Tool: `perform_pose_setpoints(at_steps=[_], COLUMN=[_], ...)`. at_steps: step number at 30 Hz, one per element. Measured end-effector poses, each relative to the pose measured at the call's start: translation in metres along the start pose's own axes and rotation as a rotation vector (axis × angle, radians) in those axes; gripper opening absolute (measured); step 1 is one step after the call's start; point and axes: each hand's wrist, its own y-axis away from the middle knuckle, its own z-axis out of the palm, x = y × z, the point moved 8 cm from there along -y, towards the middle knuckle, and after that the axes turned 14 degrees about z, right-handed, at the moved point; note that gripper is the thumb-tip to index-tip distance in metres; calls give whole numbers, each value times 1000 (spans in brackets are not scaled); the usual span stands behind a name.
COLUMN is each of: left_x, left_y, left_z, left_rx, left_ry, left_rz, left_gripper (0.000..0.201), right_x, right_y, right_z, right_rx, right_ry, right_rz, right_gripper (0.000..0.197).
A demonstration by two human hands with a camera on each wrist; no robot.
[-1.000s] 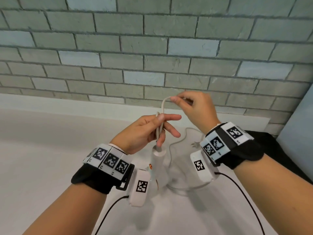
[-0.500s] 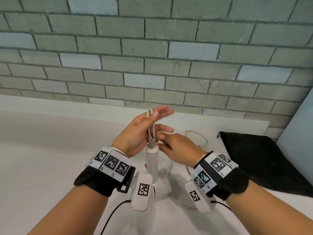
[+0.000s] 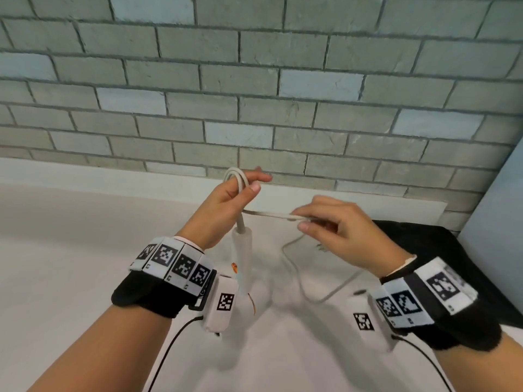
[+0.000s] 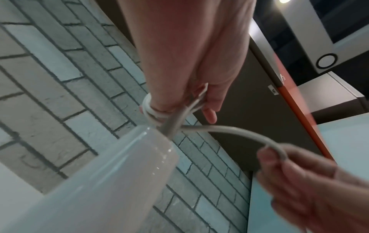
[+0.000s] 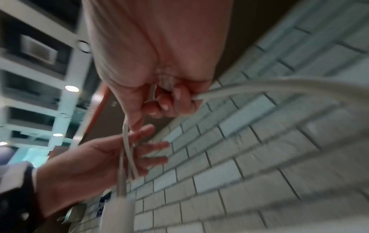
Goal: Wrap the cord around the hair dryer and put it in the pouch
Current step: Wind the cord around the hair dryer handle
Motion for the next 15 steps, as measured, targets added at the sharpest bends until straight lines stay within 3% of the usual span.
perform_pose_setpoints(at_steps=[3,7,15], left_x=[8,8,16], left_y=[3,11,17], left_z=[16,34,46], left_rx=[-142,-268,-264], left_ry=[-2,48,416], left_rz=[-18,-70,-68], left_gripper=[24,41,36], right_x=[-32,-43,-18], right_y=[-13,-35,-61], right_z=[-32,-51,-19], right_rx=[129,262,244], right_ry=[37,82,133], right_rz=[-121,-137,-29], right_gripper=[17,19,41])
